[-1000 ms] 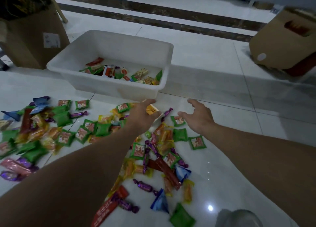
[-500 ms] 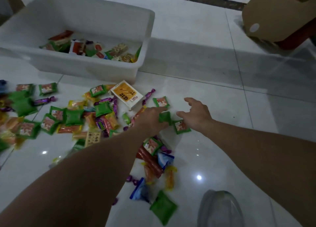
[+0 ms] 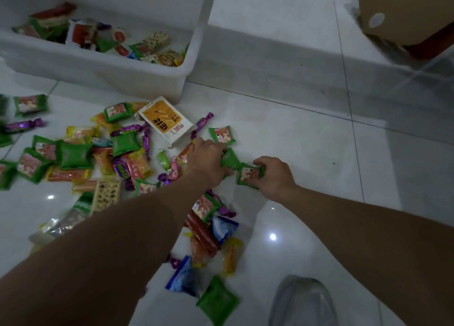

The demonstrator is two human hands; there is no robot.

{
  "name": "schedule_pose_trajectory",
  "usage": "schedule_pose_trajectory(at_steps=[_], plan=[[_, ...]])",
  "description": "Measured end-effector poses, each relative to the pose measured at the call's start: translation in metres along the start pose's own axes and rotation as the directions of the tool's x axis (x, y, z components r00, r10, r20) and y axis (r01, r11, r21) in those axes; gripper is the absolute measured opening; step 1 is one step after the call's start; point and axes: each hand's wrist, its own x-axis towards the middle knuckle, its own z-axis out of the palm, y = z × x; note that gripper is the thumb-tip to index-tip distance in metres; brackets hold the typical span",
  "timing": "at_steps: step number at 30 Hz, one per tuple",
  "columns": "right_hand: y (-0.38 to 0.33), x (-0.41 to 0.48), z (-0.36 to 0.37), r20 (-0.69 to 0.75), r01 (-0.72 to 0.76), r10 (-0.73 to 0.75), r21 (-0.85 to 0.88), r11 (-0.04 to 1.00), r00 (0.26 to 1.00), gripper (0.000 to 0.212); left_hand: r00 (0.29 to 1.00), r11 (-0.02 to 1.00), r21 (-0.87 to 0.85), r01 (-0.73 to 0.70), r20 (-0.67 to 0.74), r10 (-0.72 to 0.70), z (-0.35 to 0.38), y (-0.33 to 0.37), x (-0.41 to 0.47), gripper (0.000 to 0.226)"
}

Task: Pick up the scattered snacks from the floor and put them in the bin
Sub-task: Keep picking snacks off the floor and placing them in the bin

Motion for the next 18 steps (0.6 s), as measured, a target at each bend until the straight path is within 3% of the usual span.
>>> schedule_pose_trajectory(at_steps=[4, 8, 11, 18], plan=[[-0.006, -0.001, 0.002, -0.011, -0.026, 0.027, 0.024, 0.999, 1.000, 0.041, 1.000, 1.000, -0.004, -0.012, -0.016, 0.012, -0.001, 0.002, -0.001, 0.047], [-0.009, -0.002, 0.004, -0.068, -0.080, 0.091, 0.161, 0.984, 0.993, 0.024, 1.000, 0.974, -0.225, 0.007, 0.011, -0.005, -0.005, 0.001, -0.002, 0.042], [-0.013, -0.006, 0.004, -0.088, -0.105, 0.132, 0.257, 0.961, 0.987, 0.024, 0.999, 0.928, -0.370, 0.041, 0.040, -0.028, -0.015, 0.005, -0.006, 0.035], [-0.043, -0.014, -0.013, -0.152, -0.076, 0.155, 0.428, 0.901, 0.976, 0.029, 0.997, 0.874, -0.485, 0.019, -0.051, -0.049, -0.055, 0.005, -0.022, 0.025]])
